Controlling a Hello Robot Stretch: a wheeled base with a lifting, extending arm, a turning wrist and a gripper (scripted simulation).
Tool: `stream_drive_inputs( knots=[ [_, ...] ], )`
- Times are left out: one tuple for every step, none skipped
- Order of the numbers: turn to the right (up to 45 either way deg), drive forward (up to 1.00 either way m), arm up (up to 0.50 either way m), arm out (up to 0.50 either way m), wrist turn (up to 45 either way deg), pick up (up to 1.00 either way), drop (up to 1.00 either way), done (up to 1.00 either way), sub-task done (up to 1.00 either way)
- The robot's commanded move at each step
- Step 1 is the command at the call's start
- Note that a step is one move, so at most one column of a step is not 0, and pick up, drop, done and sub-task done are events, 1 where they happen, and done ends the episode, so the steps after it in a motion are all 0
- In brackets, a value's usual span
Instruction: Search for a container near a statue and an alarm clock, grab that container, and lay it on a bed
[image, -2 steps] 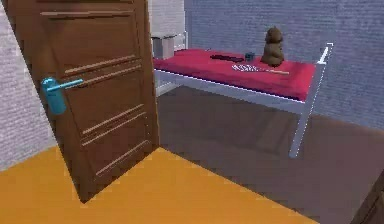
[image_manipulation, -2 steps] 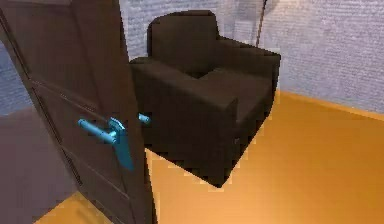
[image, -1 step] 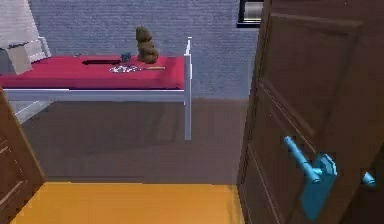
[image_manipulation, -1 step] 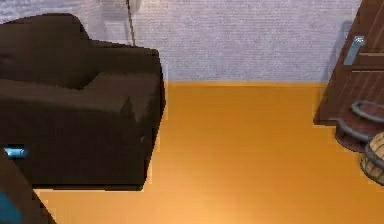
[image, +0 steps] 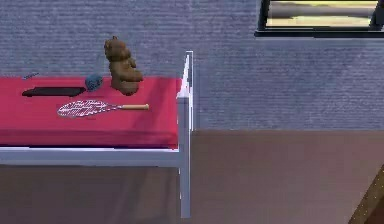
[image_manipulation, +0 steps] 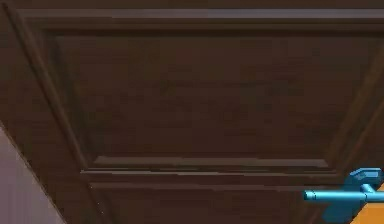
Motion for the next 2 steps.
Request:
stream_drive_inputs(
  knots=[
    [0.0, 0.5, 0.0, 0.0, 0.0, 0.0, 0.0, 0.0, 0.0],
    [45.0, 0.0, 0.0, 0.0, 0.0, 0.0, 0.0, 0.0, 0.0]
  ],
)
